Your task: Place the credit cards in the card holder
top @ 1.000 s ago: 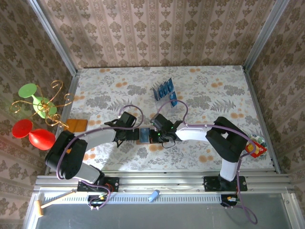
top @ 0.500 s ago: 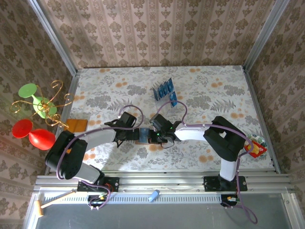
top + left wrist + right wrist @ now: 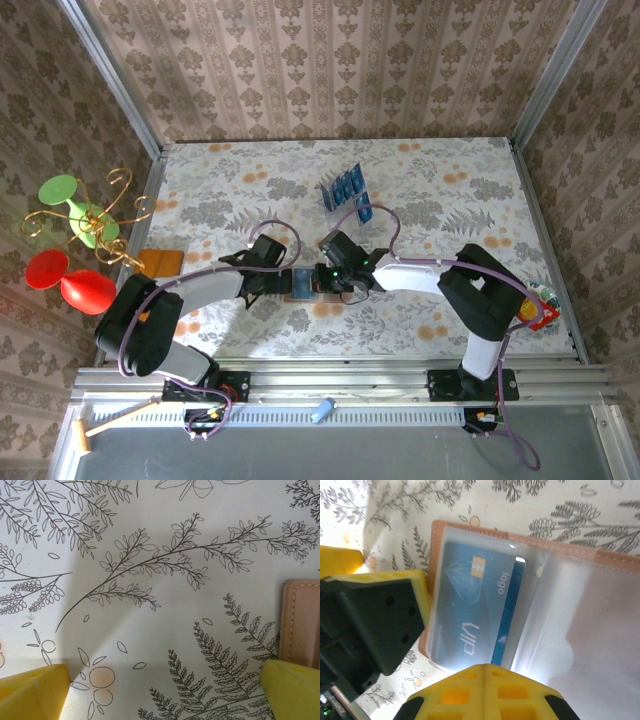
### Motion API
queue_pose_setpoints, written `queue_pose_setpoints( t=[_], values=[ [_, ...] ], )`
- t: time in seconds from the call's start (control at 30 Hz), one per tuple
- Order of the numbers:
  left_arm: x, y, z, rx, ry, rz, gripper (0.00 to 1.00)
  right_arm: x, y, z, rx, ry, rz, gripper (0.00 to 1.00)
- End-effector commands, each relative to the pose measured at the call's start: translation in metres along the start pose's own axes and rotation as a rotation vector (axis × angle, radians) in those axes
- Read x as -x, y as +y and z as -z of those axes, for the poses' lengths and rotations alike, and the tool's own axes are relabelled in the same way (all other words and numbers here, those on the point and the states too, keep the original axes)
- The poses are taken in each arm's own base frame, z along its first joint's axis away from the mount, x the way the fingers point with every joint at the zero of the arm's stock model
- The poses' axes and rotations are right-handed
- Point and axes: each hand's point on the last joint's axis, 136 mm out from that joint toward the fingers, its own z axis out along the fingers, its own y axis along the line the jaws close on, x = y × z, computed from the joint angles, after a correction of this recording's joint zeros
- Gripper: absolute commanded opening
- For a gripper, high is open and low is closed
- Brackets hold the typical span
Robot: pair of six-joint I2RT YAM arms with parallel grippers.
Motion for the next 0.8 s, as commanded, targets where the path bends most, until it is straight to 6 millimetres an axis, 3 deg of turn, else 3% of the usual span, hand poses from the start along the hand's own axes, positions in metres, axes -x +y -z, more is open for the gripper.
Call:
queue_pose_setpoints(
  t=[0.0,0.47,0.77],
  values=[
    [-0.014,0.003,-0.004,0.002,0.066,-0.015,1.00,0.010,0.004,0.013,0.006,-0.035,0.006,0.00],
    [0.006,0.017,0.016,0.015,0.014,0.007,1.00,0.018,-0.016,0.035,-0.035,-0.079,-0.003,0.10],
    [0.014,0.002,0.026,-0.076,-0.014,-0.006,1.00,0.015,-0.041,0.057,-0.131,-0.103,0.019,0.26]
  ],
)
